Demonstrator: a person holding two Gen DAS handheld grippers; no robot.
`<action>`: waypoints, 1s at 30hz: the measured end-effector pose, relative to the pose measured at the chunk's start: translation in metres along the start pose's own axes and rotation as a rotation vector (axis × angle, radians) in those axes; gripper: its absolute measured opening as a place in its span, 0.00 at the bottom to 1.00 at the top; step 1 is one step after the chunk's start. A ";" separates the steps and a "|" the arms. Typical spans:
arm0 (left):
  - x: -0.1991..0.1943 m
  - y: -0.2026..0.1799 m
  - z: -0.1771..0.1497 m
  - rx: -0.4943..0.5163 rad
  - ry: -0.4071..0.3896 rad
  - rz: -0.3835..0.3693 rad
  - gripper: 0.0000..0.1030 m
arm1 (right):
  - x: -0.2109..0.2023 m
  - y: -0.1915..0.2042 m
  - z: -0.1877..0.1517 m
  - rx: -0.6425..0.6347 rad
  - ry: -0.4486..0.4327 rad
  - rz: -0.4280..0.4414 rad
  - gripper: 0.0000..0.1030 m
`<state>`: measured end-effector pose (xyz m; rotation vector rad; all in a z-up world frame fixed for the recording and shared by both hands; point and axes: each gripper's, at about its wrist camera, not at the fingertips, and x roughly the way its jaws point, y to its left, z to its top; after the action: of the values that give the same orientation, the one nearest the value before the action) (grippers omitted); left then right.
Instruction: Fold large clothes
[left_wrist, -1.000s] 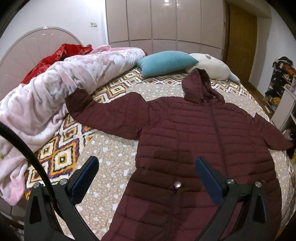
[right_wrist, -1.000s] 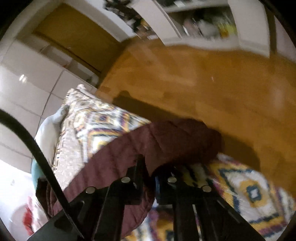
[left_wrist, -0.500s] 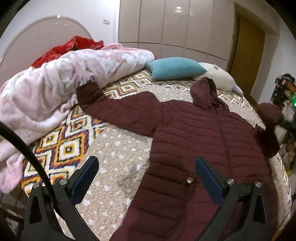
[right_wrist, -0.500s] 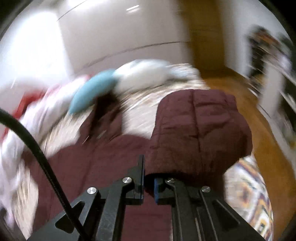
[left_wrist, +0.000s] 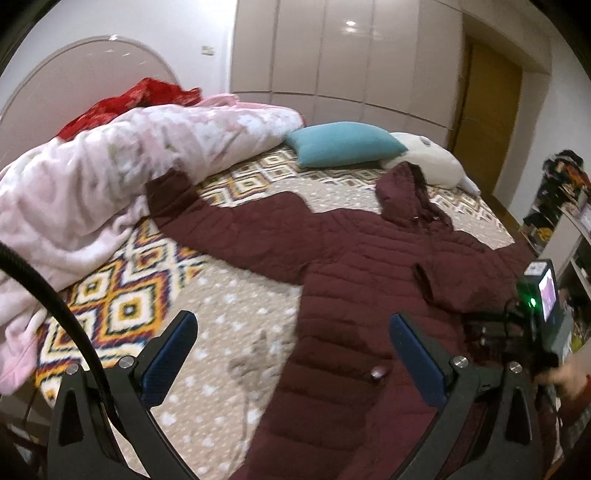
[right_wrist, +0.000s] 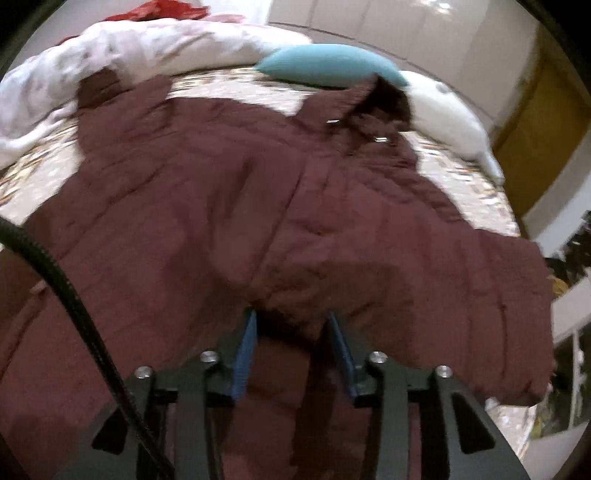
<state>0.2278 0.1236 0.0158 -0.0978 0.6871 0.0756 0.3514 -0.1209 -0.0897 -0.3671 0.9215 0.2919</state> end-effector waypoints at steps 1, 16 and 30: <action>0.007 -0.012 0.003 0.020 0.011 -0.020 1.00 | -0.006 0.001 -0.006 0.000 -0.001 0.018 0.42; 0.186 -0.196 0.025 0.298 0.247 -0.263 0.88 | -0.076 -0.083 -0.072 0.422 -0.097 0.102 0.55; 0.229 -0.144 0.092 0.138 0.209 -0.080 0.18 | -0.083 -0.122 -0.064 0.525 -0.169 0.080 0.56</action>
<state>0.4771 -0.0004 -0.0496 -0.0003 0.8941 -0.0600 0.3061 -0.2650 -0.0354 0.1762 0.8123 0.1416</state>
